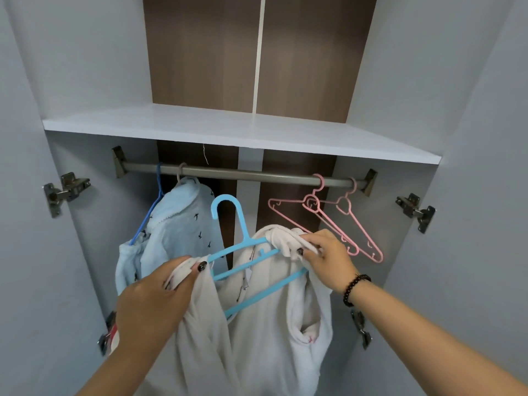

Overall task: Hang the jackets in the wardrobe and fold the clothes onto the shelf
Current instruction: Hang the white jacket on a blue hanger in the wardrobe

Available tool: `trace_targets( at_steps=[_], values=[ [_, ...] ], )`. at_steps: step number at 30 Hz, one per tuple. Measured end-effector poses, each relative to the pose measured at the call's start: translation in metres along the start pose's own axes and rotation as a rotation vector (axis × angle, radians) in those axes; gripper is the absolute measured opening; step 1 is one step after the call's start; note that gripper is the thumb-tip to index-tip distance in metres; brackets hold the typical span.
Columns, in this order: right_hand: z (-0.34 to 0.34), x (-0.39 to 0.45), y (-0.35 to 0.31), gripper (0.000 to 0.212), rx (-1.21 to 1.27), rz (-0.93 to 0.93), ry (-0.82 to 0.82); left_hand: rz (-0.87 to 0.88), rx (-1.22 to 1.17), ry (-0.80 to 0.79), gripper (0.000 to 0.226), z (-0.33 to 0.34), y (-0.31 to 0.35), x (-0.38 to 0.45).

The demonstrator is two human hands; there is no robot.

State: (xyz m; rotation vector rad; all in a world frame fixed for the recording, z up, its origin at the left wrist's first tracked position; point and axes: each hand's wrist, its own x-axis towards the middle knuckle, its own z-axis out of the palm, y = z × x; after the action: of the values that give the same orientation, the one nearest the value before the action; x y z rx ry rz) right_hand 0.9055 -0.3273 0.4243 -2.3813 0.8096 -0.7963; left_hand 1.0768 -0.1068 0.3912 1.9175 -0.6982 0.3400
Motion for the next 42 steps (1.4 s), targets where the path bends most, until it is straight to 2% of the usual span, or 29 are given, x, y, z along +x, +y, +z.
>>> trace_targets(
  at_steps=[3,7,10,12,15,16,17,18,21,23,25,29,33,36,37,39,42],
  values=[
    [0.003,0.016,0.010,0.027,-0.006,0.132,0.079,0.122,0.115,0.052,0.021,0.003,-0.001,-0.002],
    [0.006,0.031,-0.002,0.018,0.047,0.329,0.100,0.110,0.216,-0.069,0.032,0.008,0.001,-0.009],
    [0.008,0.027,-0.032,0.015,0.121,0.366,-0.062,0.092,0.217,-0.081,0.031,0.013,-0.004,-0.012],
    [0.009,0.020,-0.056,0.017,0.328,0.401,-0.215,0.038,0.236,-0.110,0.029,0.015,-0.007,-0.014],
    [0.005,0.007,-0.083,0.005,0.734,0.554,-0.421,-0.062,0.223,-0.154,0.032,0.013,-0.011,-0.014],
    [0.005,0.005,-0.084,0.011,0.802,0.572,-0.456,-0.087,0.193,-0.151,0.033,0.012,-0.011,-0.014],
    [0.006,0.004,-0.084,0.016,0.810,0.560,-0.449,-0.099,0.156,-0.143,0.033,0.011,-0.010,-0.014],
    [0.007,0.005,-0.079,0.020,0.715,0.488,-0.396,-0.096,0.128,-0.128,0.032,0.010,-0.007,-0.013],
    [0.007,0.011,-0.061,0.042,0.226,0.177,0.023,-0.037,0.094,-0.065,0.027,0.005,0.000,-0.011],
    [0.001,0.011,-0.050,0.060,0.232,0.162,0.230,0.025,0.067,0.001,0.025,0.002,0.000,-0.010],
    [-0.003,0.005,-0.043,0.061,0.361,0.271,0.332,0.073,0.028,0.060,0.028,-0.002,-0.002,-0.008],
    [0.007,-0.019,-0.042,0.053,0.535,0.380,0.229,0.147,0.006,0.120,0.031,-0.002,-0.004,-0.004],
    [-0.012,-0.004,-0.051,0.037,0.862,0.522,0.116,0.404,0.021,0.108,0.049,0.006,-0.002,0.000],
    [-0.032,0.011,-0.063,0.024,0.670,0.337,0.179,0.651,-0.006,0.063,0.037,0.018,0.002,-0.004],
    [-0.034,0.010,-0.068,0.021,0.618,0.261,0.147,0.683,-0.020,0.054,0.033,0.021,0.003,-0.004],
    [-0.034,0.002,-0.071,0.017,0.645,0.185,0.028,0.665,-0.065,0.043,0.033,0.026,0.006,-0.004],
    [-0.031,-0.012,-0.058,0.013,0.748,0.216,-0.057,0.574,-0.112,-0.010,0.034,0.029,0.011,-0.006]
  ],
)
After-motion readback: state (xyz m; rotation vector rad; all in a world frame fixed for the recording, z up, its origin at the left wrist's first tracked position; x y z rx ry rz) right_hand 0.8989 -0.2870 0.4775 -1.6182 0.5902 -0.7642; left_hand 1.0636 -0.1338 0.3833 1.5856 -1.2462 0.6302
